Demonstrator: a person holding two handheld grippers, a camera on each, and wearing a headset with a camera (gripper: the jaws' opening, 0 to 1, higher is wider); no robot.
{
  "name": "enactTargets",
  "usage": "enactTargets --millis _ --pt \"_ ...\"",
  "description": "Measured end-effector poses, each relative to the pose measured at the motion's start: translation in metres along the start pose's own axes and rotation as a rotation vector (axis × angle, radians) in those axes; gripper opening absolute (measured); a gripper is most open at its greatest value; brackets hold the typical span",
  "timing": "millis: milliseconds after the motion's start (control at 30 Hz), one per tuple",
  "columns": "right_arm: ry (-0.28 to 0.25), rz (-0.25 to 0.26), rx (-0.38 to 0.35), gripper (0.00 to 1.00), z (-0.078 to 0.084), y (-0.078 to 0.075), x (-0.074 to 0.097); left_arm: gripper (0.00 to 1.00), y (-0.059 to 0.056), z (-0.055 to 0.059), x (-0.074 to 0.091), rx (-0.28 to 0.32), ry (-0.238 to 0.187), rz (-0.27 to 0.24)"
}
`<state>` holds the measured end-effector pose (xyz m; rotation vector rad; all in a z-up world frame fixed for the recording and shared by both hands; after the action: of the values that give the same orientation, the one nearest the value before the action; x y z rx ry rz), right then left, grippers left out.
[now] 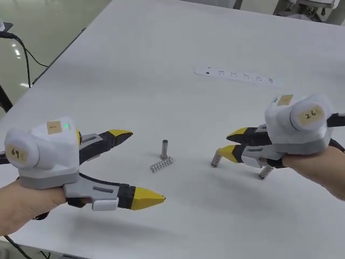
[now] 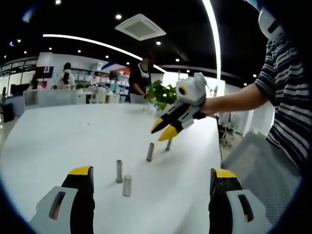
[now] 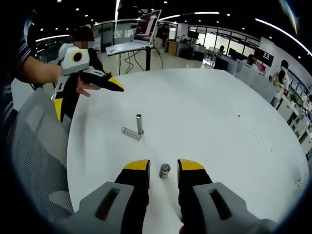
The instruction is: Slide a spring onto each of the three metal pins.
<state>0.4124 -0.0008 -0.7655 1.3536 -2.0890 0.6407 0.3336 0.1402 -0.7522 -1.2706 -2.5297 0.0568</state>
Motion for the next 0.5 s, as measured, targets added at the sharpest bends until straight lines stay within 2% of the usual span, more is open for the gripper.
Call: enactTargets --millis 500 --pt "-0.004 -0.018 0.015 0.2 0.0039 0.0107 0.0056 0.96 0.0024 0.0023 0.0025 0.002 0.0 -0.008"
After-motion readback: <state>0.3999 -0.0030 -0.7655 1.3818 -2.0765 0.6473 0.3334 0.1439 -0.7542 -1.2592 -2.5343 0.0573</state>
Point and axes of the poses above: the centre of the closed fingertips' face, and the gripper's own axes: x roughly backward along the fingers, y roughly to its left, z roughly out of its underside, the point moved 2 cm from there along x, roughly backward along the fingers, and after that the axes turned 1 degree about y, right-handed, at the moved point
